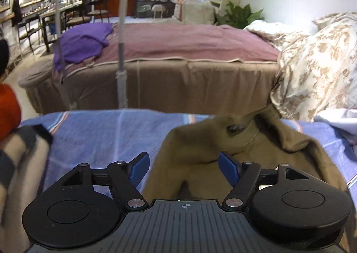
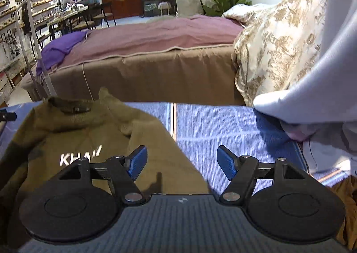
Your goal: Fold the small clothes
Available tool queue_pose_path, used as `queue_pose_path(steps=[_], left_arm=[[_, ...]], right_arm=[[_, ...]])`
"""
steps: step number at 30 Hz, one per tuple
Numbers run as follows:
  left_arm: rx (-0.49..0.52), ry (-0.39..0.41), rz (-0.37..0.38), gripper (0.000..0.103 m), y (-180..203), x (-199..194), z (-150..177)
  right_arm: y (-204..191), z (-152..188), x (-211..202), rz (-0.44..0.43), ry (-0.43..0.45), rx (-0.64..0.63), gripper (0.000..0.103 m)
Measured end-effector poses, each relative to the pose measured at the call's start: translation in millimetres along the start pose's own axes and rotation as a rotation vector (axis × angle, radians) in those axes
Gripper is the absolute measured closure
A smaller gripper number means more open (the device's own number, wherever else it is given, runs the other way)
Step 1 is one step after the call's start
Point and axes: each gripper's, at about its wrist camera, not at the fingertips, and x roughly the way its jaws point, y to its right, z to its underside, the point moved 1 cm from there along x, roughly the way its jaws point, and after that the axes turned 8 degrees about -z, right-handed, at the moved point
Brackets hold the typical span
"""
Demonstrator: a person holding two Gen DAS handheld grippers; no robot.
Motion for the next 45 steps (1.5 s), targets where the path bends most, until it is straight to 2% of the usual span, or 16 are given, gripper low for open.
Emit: queue_pose_path(steps=[5, 8, 11, 14, 16, 20, 24, 26, 28, 29, 30, 33, 35, 39, 42, 45], left_arm=[[0.032, -0.021, -0.088, 0.000, -34.1, -47.6, 54.5], [0.016, -0.063, -0.135, 0.000, -56.8, -87.5, 105.8], [-0.042, -0.144, -0.137, 0.000, -73.3, -121.0, 147.7], [-0.080, -0.179, -0.196, 0.000, -77.7, -135.3, 181.3], [-0.084, -0.205, -0.209, 0.000, -74.8, -135.1, 197.4], [-0.040, -0.269, -0.232, 0.000, -54.6, -120.9, 213.6], [-0.130, -0.333, -0.221, 0.000, -49.1, -99.0, 221.0], [-0.145, -0.318, -0.235, 0.004, -46.2, -95.7, 220.6], [-0.154, -0.323, -0.244, 0.036, -41.5, -96.2, 216.4], [-0.166, -0.321, -0.242, 0.046, -40.5, -98.7, 214.1], [-0.165, -0.317, -0.242, 0.048, -40.0, -101.2, 211.4], [-0.167, -0.232, -0.272, 0.049, -48.1, -113.4, 191.6], [-0.161, -0.178, -0.311, 0.049, -61.5, -118.7, 169.5], [-0.105, -0.103, -0.374, 0.049, -89.2, -110.3, 113.8], [-0.086, -0.050, -0.372, 0.049, -97.7, -102.7, 71.2], [-0.017, -0.014, -0.386, 0.048, -86.8, -88.7, 40.2]], right_arm=[[-47.1, 94.3, -45.1, -0.034, -0.118, 0.006, 0.028], [-69.2, 147.4, -64.1, 0.024, -0.174, -0.005, 0.029], [-83.6, 186.1, -74.3, 0.045, -0.233, -0.051, 0.030], [-79.5, 201.6, -75.6, 0.092, -0.260, -0.073, 0.033], [-74.2, 203.0, -75.0, 0.064, -0.272, -0.076, 0.034], [-72.0, 205.0, -75.8, 0.045, -0.259, -0.128, 0.031], [-67.5, 215.7, -69.8, 0.025, -0.283, -0.142, 0.032], [-69.5, 218.3, -67.4, 0.009, -0.285, -0.160, 0.036], [-69.4, 218.0, -65.9, -0.015, -0.292, -0.150, 0.066], [-69.6, 216.2, -66.3, -0.021, -0.299, -0.153, 0.076], [-69.6, 213.5, -69.1, -0.021, -0.298, -0.164, 0.096], [-50.4, 195.6, -87.7, -0.068, -0.269, -0.085, 0.097], [-26.5, 178.3, -101.8, -0.062, -0.229, -0.041, 0.097], [47.1, 130.6, -113.9, 0.063, -0.134, 0.009, 0.097], [103.8, 81.9, -111.2, 0.189, -0.061, 0.002, 0.097], [144.1, 36.3, -90.3, 0.294, -0.063, -0.058, 0.097]])
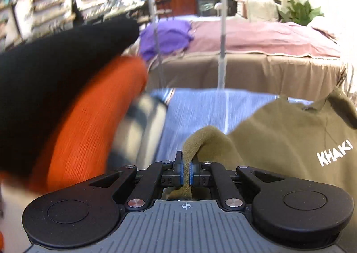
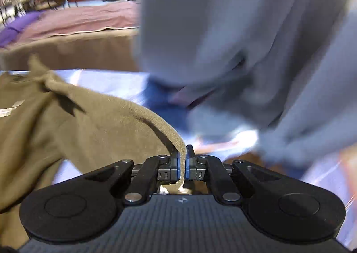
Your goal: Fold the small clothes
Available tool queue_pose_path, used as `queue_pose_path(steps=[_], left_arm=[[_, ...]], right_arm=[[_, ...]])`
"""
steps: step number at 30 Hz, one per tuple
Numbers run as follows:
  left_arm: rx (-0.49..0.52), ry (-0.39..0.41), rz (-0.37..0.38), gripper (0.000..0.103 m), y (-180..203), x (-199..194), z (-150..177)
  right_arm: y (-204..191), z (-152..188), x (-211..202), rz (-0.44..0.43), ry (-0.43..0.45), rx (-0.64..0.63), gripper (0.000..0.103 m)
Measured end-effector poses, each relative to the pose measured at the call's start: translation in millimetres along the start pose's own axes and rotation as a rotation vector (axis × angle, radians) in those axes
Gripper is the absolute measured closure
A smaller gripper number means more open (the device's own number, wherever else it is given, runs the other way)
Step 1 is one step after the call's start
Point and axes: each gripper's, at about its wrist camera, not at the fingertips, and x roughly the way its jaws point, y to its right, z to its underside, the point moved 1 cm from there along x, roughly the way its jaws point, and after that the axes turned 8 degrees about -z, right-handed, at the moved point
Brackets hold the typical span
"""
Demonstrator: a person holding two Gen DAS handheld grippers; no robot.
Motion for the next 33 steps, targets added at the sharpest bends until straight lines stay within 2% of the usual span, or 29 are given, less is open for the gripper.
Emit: queue_pose_path(steps=[2, 3, 4, 5, 6, 7, 8, 9, 11, 12, 14, 16, 19, 21, 23, 25, 26, 28, 31, 33], left_arm=[[0.012, -0.002, -0.006, 0.044, 11.4, 8.0, -12.2], [0.006, 0.001, -0.016, 0.031, 15.0, 10.0, -14.3], [-0.001, 0.006, -0.043, 0.008, 16.6, 11.5, -14.4], [-0.002, 0.006, -0.083, 0.000, 20.1, 10.3, -11.7], [0.007, 0.003, -0.124, 0.000, 24.7, 7.4, -8.2], [0.019, 0.018, -0.123, 0.000, 27.2, 1.3, -4.1], [0.037, 0.041, -0.086, 0.000, 29.0, -7.3, 1.8], [0.061, 0.058, -0.048, 0.000, 30.8, -16.8, 8.4], [0.095, 0.073, -0.035, 0.000, 32.8, -38.1, 23.0], [0.094, 0.084, -0.024, 0.000, 31.5, -51.0, 33.1], [0.066, 0.084, 0.036, 0.000, 27.0, -77.4, 58.0], [0.038, 0.056, 0.093, 0.000, 25.0, -97.8, 84.0], [-0.017, -0.027, 0.180, 0.000, 24.2, -122.3, 125.1], [-0.079, -0.100, 0.257, 0.000, 23.0, -133.2, 156.2], [-0.080, -0.162, 0.301, 0.000, 26.2, -143.6, 188.6], [-0.044, -0.216, 0.282, 0.000, 30.1, -150.9, 220.6], [-0.038, -0.245, 0.262, 0.000, 30.6, -153.6, 236.6], [-0.063, -0.306, 0.244, 0.000, 29.0, -156.2, 265.4], [-0.142, -0.351, 0.281, 0.000, 25.1, -162.7, 294.3], [-0.124, -0.363, 0.285, 0.000, 33.5, -169.9, 311.3]], right_arm=[[14.7, -17.6, 23.3, 0.063, -0.033, 0.007, 0.093], [17.3, -21.4, 29.8, 0.096, -0.024, 0.010, 0.084], [15.5, -21.8, 33.9, 0.132, -0.011, -0.011, 0.075], [11.7, -19.6, 37.6, 0.183, -0.003, -0.036, 0.047], [6.0, -15.3, 36.8, 0.235, 0.016, -0.048, 0.026], [-1.3, -8.5, 30.1, 0.236, 0.057, -0.046, 0.026], [-8.9, -0.6, 20.8, 0.181, 0.099, -0.041, 0.027], [-17.4, 7.9, 10.6, 0.102, 0.127, -0.047, 0.027], [-39.0, 29.8, -8.4, -0.023, 0.130, -0.058, 0.027], [-49.9, 43.2, -18.4, -0.115, 0.123, -0.067, 0.027], [-71.4, 72.5, -34.2, -0.273, 0.092, -0.081, 0.027], [-91.7, 103.2, -41.2, -0.409, 0.005, -0.111, 0.028], [-117.2, 143.4, -46.0, -0.541, -0.094, -0.132, 0.030], [-130.5, 157.3, -47.1, -0.578, -0.134, -0.111, 0.031], [-139.0, 168.3, -44.3, -0.611, -0.174, -0.100, 0.031], [-146.0, 177.5, -41.1, -0.626, -0.210, -0.102, 0.033], [-148.0, 179.6, -52.3, -0.631, -0.213, -0.105, 0.033], [-149.3, 184.1, -50.6, -0.643, -0.243, -0.106, 0.033], [-153.4, 192.3, -46.4, -0.670, -0.280, -0.092, 0.033], [-159.3, 196.6, -43.5, -0.693, -0.309, -0.110, 0.033]])
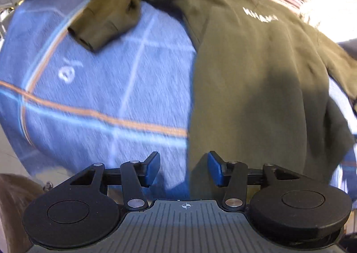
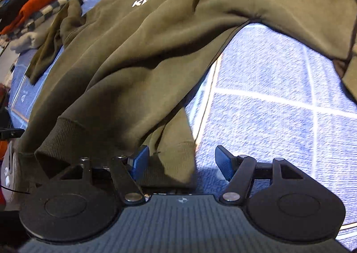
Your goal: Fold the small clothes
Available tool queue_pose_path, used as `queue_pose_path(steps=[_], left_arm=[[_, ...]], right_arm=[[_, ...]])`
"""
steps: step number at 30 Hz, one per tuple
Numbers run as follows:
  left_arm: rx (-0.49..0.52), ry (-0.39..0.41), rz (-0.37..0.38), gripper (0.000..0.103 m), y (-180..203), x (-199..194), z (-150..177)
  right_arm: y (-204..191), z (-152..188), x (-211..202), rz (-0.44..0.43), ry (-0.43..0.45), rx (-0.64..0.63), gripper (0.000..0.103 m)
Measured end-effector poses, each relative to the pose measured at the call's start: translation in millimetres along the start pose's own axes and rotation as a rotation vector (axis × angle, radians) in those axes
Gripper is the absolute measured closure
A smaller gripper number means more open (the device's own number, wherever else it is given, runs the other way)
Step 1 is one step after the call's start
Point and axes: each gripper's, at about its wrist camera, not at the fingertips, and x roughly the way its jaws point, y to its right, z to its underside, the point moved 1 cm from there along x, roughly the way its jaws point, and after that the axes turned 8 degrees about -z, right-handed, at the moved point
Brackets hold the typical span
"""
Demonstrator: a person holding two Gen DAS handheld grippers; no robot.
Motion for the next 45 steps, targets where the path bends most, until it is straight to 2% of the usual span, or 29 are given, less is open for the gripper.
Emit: queue_pose_path(steps=[2, 6, 9, 11, 14, 16, 19, 20, 21, 24, 27, 29, 31, 32, 33, 35, 36, 37, 38, 40, 42, 45], left_arm=[[-0.014, -0.011, -0.014, 0.000, 5.5, -0.7, 14.3], [-0.101, 0.039, -0.022, 0.000, 6.6, -13.9, 36.2], [-0.139, 0.068, -0.025, 0.000, -2.0, -28.5, 47.7], [-0.117, 0.063, -0.030, 0.000, -3.7, -32.7, 56.9], [-0.104, 0.028, -0.026, 0.000, -2.8, -31.3, 72.3], [-0.127, 0.010, -0.030, 0.000, -1.8, -29.4, 77.8], [-0.133, 0.018, -0.036, 0.000, 4.7, -27.1, 80.5], [-0.129, 0.015, -0.034, 0.000, 6.8, -26.0, 80.4], [-0.122, 0.012, -0.028, 0.000, 7.0, -25.2, 82.1], [-0.131, 0.028, -0.017, 0.000, 11.6, -26.2, 84.3], [-0.149, 0.035, -0.017, 0.000, 14.4, -26.0, 88.0], [-0.160, 0.026, -0.005, 0.000, 16.9, -24.0, 90.4], [-0.170, 0.021, 0.002, 0.000, 17.0, -22.4, 92.7], [-0.179, 0.020, 0.001, 0.000, 16.3, -22.8, 93.6], [-0.190, 0.022, 0.004, 0.000, 15.3, -24.2, 93.9], [-0.210, 0.031, 0.012, 0.000, 11.7, -29.1, 92.9], [-0.221, 0.039, 0.019, 0.000, 9.2, -31.6, 91.0], [-0.232, 0.051, 0.034, 0.000, 7.8, -34.0, 89.3], [-0.240, 0.063, 0.059, 0.000, 6.9, -34.7, 87.0], [-0.238, 0.075, 0.107, 0.000, 9.8, -33.5, 79.7], [-0.220, 0.086, 0.186, 0.000, 18.6, -30.4, 70.6], [-0.155, 0.077, 0.249, 0.000, 41.7, -19.1, 59.3]], right_arm=[[-6.6, 3.0, 4.3, 0.019, -0.033, -0.043, 0.034], [-22.9, 12.5, -12.7, 0.076, 0.012, -0.124, 0.037], [-47.7, 26.6, -25.9, 0.071, 0.002, -0.357, 0.036], [-68.8, 36.0, -21.6, 0.075, -0.018, -0.530, 0.035], [-88.2, 44.3, 0.8, 0.085, -0.061, -0.671, 0.038], [-95.7, 47.2, 18.3, 0.107, -0.083, -0.727, 0.046], [-102.1, 46.2, 33.8, 0.166, -0.088, -0.804, 0.051], [-101.4, 42.8, 35.9, 0.169, -0.097, -0.805, 0.076], [-98.5, 36.5, 32.6, 0.165, -0.105, -0.783, 0.097], [-75.7, 13.7, -11.1, 0.142, -0.002, -0.581, 0.097], [-7.2, -0.4, -65.6, 0.191, 0.079, -0.177, 0.099], [51.5, 11.7, -91.9, 0.240, 0.107, 0.086, 0.099], [92.5, 30.8, -99.2, 0.284, 0.106, 0.239, 0.099], [106.2, 39.5, -96.2, 0.277, 0.087, 0.292, 0.098], [115.8, 45.9, -91.4, 0.227, 0.061, 0.340, 0.094], [115.4, 54.1, -90.2, 0.227, 0.035, 0.350, 0.083], [110.5, 57.7, -92.4, 0.239, 0.028, 0.329, 0.065], [108.3, 61.5, -94.4, 0.249, 0.012, 0.314, 0.042], [104.8, 65.1, -96.4, 0.277, 0.014, 0.306, 0.038], [110.1, 66.2, -106.1, 0.312, 0.060, 0.325, 0.038], [115.4, 58.8, -112.6, 0.284, 0.076, 0.325, 0.038], [110.5, 40.2, -110.9, 0.234, 0.103, 0.292, 0.036]])
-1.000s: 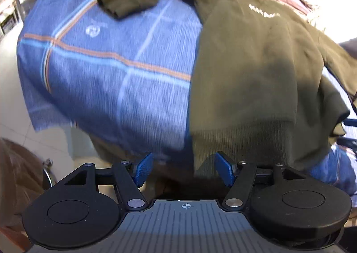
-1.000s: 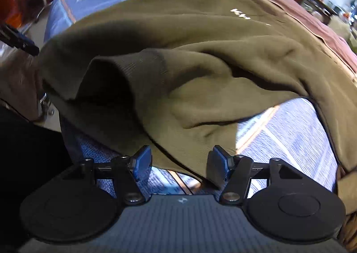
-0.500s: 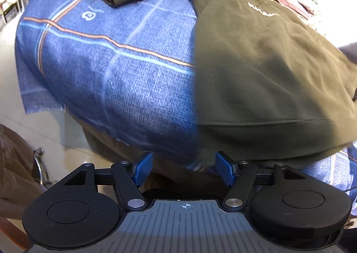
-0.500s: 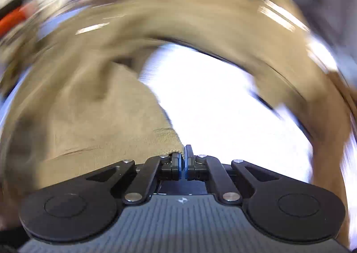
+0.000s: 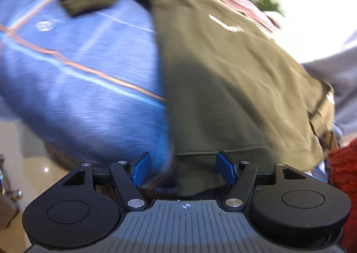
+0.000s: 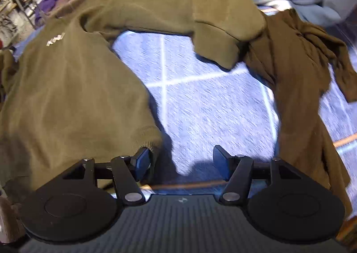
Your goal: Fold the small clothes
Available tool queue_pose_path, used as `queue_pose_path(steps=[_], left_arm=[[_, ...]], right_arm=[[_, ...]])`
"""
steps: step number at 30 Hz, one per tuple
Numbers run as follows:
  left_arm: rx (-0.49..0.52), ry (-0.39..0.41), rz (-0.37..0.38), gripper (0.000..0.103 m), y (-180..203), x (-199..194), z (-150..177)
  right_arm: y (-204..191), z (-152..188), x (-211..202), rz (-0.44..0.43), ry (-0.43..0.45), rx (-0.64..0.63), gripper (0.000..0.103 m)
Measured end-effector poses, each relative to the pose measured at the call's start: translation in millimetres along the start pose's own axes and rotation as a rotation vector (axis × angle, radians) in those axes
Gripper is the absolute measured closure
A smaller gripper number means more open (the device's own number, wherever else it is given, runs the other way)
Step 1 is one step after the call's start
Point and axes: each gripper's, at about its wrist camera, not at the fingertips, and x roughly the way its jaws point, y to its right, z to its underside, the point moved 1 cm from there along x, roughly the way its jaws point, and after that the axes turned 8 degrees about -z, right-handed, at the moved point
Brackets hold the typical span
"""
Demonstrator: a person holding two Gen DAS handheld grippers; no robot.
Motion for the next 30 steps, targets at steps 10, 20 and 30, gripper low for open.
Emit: queue_pose_path(steps=[10, 20, 30], left_arm=[[0.107, -0.081, 0.003, 0.000, 32.5, 44.3, 1.7], [0.092, -0.072, 0.055, 0.043, 23.9, 12.1, -17.8], [0.145, -0.134, 0.083, 0.000, 22.3, 37.8, -32.4]], right_arm=[[7.4, -33.2, -15.0, -0.029, 0.069, -0.015, 0.026], [15.7, -12.0, -31.0, 0.172, -0.040, 0.047, 0.019], [-16.6, -42.9, 33.2, -0.090, -0.051, -0.022, 0.023]])
